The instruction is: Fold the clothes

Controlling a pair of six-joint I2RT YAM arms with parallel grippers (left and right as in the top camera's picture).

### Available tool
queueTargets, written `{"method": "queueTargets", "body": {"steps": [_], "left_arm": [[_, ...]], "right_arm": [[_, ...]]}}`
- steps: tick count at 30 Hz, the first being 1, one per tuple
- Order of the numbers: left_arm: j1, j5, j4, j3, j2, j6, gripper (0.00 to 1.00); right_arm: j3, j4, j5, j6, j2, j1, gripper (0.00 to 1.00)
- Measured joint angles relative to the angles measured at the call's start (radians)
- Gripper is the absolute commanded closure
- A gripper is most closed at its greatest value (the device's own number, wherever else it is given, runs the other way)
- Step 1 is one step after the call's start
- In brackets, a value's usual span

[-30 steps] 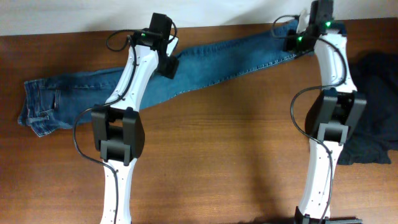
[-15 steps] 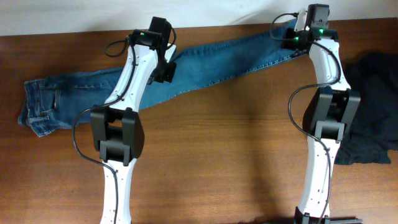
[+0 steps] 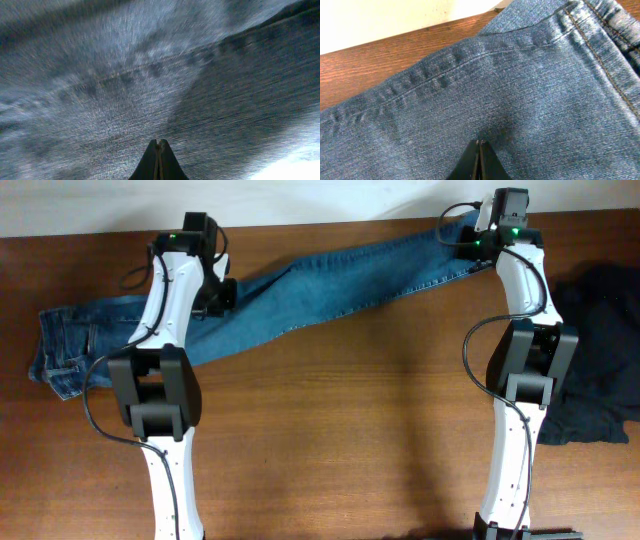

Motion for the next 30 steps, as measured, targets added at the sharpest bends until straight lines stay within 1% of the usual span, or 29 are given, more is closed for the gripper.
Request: {"method": "queueTargets", "body": {"steps": [3,9,14,21,25,30], "left_arm": [[0.011,0.023,0.010,-0.056,0.000,0.000,0.99],[0.039,0.050,0.090,-0.170,-0.004,-0.004,0.99],[0.098,0.042,0.133,-0.229,-0.034,-0.022,1.00],[0.222,-0.002,0.211,-0.241,-0.037,-0.023,0.99],[0.292,-0.014,0.240,-0.243,-0.037,-0.023,1.00],[0.341,-0.023,0.291,-0.248,-0.037,-0.023,0.99]], "right_arm": [[0.000,0.000,0.003,0.000,0.000,0.000,0.96],[0.000,-0.008,0.012,0.000,0.000,0.000,0.96],[0.000,-0.066,0.118,0.000,0.000,0.000,0.96],[0.000,-0.138,0.249,-0.001,0.000,-0.005,0.96],[0.000,-0.172,0.271,-0.001,0.000,-0.016,0.96],[0.000,-0.230,0.283,-0.001,0.000,-0.047,0.96]]}}
